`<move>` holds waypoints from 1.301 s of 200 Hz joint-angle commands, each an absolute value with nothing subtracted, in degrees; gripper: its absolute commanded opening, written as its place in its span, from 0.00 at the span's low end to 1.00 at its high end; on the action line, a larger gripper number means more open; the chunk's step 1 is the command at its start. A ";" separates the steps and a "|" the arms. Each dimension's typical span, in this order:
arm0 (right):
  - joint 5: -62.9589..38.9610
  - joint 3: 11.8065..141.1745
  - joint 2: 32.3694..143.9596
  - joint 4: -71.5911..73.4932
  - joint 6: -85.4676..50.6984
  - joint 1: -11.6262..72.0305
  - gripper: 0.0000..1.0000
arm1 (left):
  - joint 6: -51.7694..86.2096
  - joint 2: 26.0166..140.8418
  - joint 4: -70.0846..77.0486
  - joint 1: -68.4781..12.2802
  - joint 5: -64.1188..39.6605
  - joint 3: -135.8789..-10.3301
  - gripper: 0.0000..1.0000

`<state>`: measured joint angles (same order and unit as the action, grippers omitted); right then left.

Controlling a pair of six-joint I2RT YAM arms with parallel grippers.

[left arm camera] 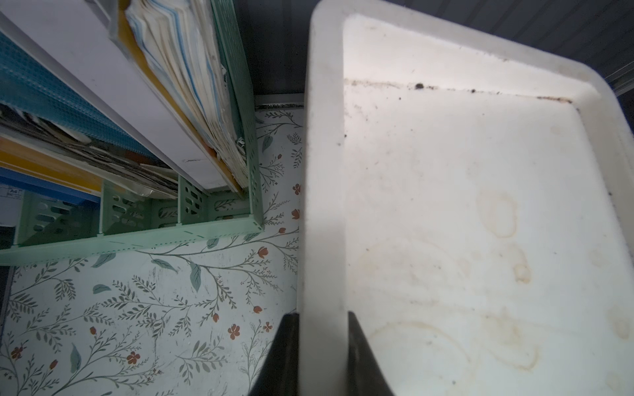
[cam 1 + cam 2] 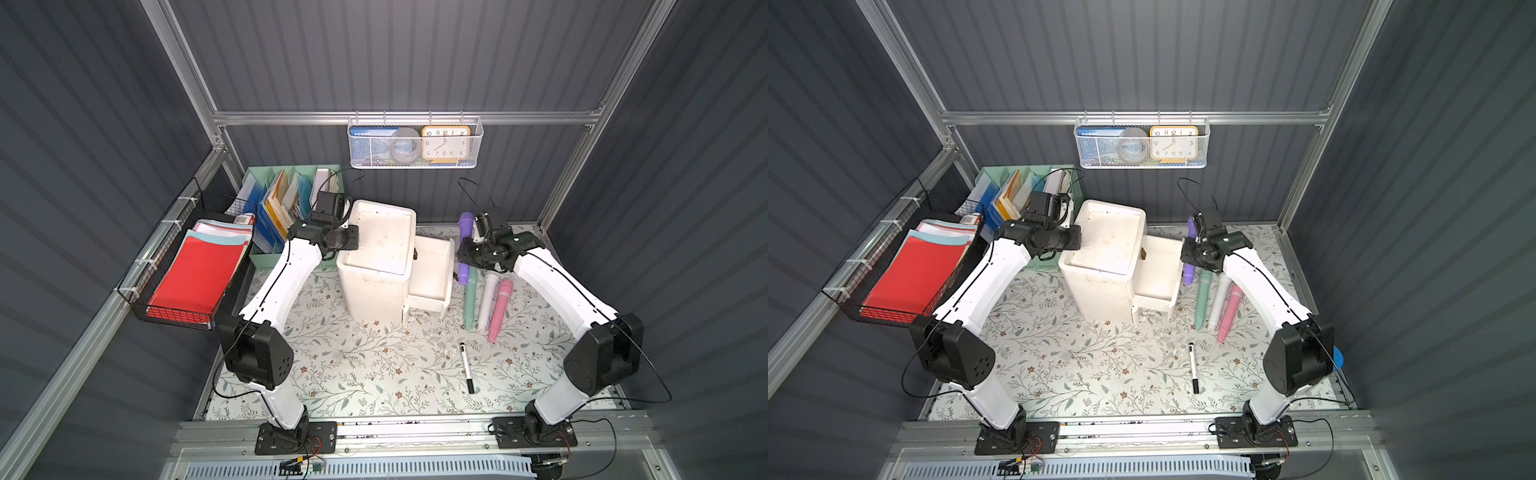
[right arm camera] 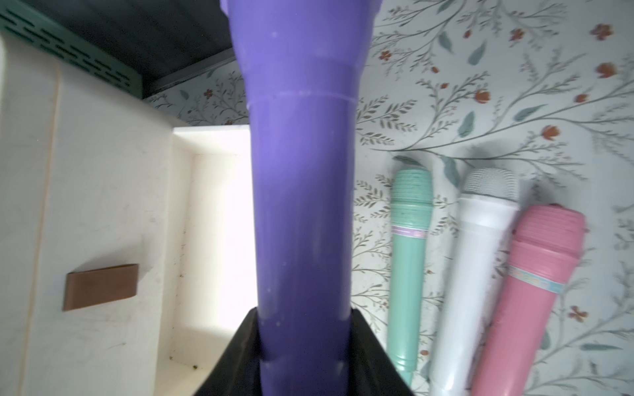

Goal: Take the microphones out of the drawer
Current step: Place the microphone at the center of the board.

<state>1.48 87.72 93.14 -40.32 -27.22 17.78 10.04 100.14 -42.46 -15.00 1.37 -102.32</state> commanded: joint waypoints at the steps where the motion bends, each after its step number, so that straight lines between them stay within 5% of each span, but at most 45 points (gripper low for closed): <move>1: 6.08 85.42 89.76 -40.43 -24.48 16.12 0.15 | 17.45 101.37 -39.36 -16.25 -7.60 -103.66 0.00; 135: 9.66 66.41 83.05 -41.47 -23.40 0.36 0.13 | 17.36 103.46 -39.80 -16.25 -8.37 -105.21 0.00; 260: 4.68 56.44 87.69 -38.94 -24.08 -4.38 0.13 | 18.02 104.47 -39.77 -16.24 -8.44 -106.96 0.00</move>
<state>5.78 57.17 86.70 -39.83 -24.16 -3.79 10.22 102.10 -44.66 -15.07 1.32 -105.21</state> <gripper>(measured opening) 0.371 0.194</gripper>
